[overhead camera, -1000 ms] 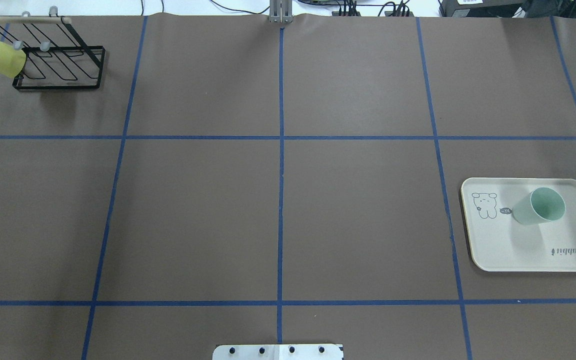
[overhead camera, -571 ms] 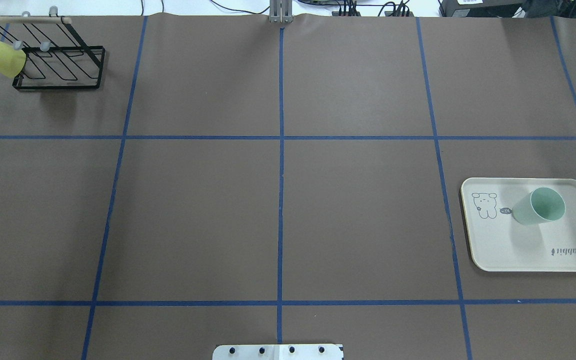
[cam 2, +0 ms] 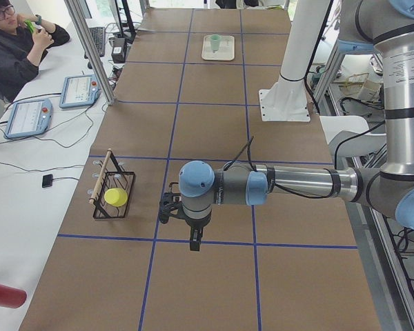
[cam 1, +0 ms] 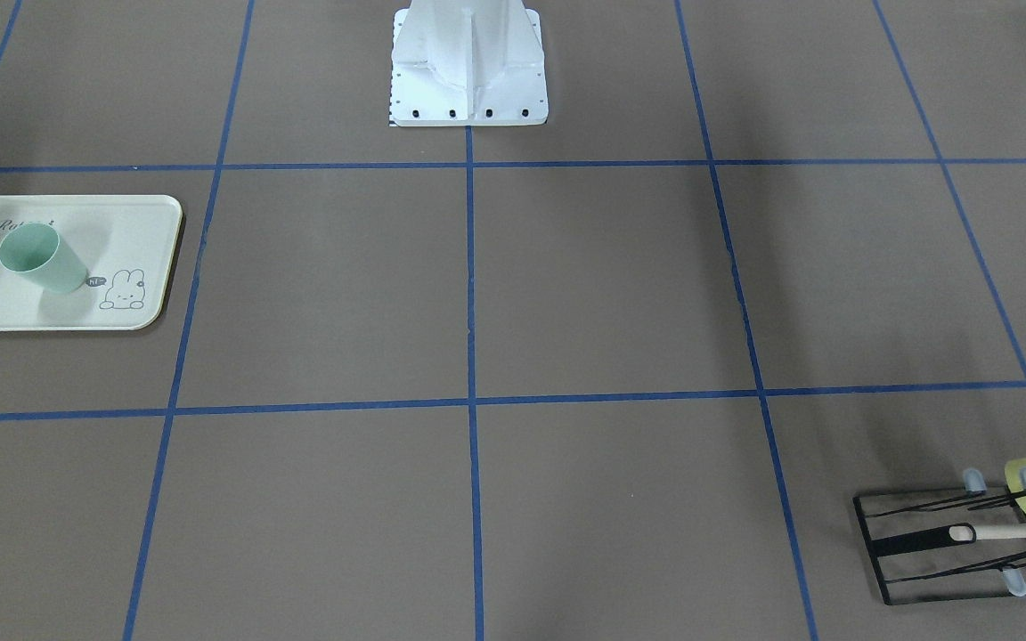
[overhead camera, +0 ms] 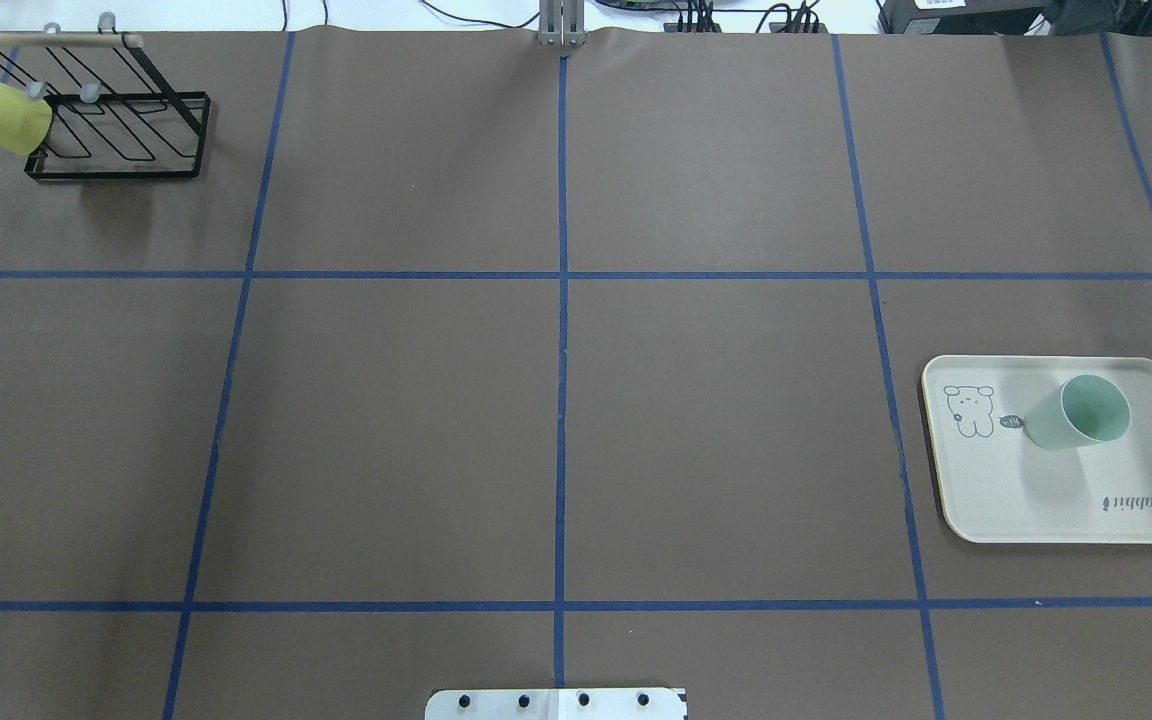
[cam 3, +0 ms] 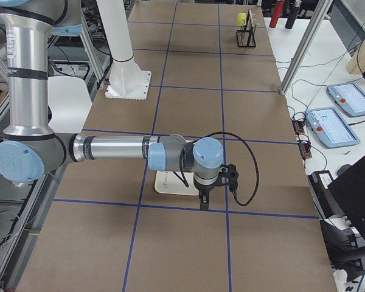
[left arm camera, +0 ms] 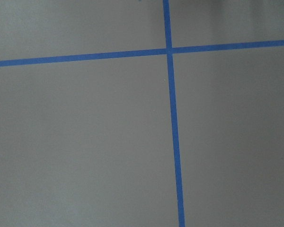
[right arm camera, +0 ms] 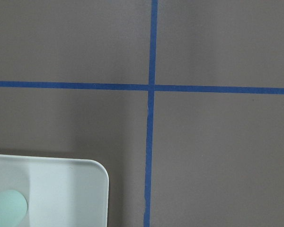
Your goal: Left arm grabs green cup and hands to right arm on tray
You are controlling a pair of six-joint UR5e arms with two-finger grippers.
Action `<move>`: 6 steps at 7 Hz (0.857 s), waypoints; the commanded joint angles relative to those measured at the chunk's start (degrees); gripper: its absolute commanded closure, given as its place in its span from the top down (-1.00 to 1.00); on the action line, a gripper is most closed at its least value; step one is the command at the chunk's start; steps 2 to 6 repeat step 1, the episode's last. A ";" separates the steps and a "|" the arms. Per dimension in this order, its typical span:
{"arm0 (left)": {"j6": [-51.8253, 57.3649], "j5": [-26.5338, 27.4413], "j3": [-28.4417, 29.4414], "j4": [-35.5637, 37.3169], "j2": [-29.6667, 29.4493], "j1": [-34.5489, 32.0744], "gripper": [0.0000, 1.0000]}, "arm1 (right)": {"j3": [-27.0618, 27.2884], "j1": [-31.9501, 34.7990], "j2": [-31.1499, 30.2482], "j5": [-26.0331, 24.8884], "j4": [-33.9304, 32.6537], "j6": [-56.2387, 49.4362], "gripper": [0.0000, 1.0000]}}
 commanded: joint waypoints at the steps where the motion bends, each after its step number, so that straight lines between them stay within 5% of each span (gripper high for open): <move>1: -0.03 0.60 0.00 0.00 -0.27 0.09 1.00 | -0.02 0.00 -0.09 0.00 0.88 0.07 1.00; 6: -0.03 0.60 0.00 0.00 -0.27 0.09 1.00 | -0.02 0.00 -0.09 0.00 0.88 0.07 1.00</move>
